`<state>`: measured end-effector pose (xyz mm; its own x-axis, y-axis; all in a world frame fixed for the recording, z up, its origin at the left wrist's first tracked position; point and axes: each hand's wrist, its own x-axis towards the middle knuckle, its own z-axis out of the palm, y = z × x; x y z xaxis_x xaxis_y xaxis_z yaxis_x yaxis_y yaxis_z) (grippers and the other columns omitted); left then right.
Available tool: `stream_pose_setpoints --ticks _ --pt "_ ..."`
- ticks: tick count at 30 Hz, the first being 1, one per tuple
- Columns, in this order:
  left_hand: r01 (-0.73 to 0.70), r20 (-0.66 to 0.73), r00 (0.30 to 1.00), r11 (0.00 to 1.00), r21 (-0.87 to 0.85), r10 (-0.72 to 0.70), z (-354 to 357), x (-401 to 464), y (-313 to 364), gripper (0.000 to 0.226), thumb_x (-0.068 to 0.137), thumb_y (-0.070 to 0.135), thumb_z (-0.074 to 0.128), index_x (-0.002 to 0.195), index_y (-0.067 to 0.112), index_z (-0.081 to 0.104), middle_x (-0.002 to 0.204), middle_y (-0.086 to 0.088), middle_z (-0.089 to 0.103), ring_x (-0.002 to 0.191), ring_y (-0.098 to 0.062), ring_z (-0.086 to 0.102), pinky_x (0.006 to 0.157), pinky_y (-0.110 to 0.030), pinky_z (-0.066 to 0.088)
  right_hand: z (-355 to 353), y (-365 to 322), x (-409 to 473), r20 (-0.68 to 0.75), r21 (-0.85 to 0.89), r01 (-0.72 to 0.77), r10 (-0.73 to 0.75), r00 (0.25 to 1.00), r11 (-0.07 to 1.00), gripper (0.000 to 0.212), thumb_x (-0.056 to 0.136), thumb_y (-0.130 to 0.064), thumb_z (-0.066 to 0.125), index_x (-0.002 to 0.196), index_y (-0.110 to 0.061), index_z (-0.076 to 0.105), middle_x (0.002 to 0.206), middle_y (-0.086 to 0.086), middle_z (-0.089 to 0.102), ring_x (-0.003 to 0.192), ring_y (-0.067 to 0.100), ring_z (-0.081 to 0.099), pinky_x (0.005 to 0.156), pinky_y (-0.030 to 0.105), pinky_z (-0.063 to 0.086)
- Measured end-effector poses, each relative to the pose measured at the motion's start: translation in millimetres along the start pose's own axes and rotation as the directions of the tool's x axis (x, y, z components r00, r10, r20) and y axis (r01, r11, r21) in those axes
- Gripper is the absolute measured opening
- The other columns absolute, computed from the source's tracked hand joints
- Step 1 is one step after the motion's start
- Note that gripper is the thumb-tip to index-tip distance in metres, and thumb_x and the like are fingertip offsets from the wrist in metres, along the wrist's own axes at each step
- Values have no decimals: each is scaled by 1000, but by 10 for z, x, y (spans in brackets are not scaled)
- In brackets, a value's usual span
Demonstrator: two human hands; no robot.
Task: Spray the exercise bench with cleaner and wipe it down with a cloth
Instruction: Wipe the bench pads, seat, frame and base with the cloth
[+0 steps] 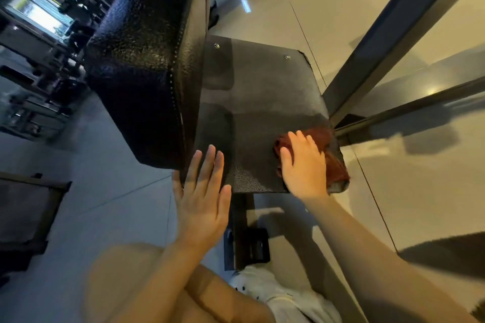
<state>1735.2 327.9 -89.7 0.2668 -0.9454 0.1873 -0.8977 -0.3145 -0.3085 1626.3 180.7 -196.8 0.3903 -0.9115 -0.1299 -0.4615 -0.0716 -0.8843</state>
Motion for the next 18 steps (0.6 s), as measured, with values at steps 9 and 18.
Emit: stream_pose_setpoints --ticks 9,18 --pt "-68 -112 991 995 78 77 80 -13 -23 57 96 38 34 149 17 27 156 -1 27 147 -22 17 115 -56 8 -89 3 -75 112 65 294 -300 947 954 48 102 -36 44 149 -27 37 157 -8 31 147 12 21 120 35 14" --pt "-73 -256 961 990 118 102 188 75 -4 45 101 40 27 137 18 43 144 -7 41 149 -17 7 119 -44 -4 187 -430 695 19 77 216 -218 976 973 45 103 -27 39 147 -16 41 155 5 36 146 24 26 118 48 22"
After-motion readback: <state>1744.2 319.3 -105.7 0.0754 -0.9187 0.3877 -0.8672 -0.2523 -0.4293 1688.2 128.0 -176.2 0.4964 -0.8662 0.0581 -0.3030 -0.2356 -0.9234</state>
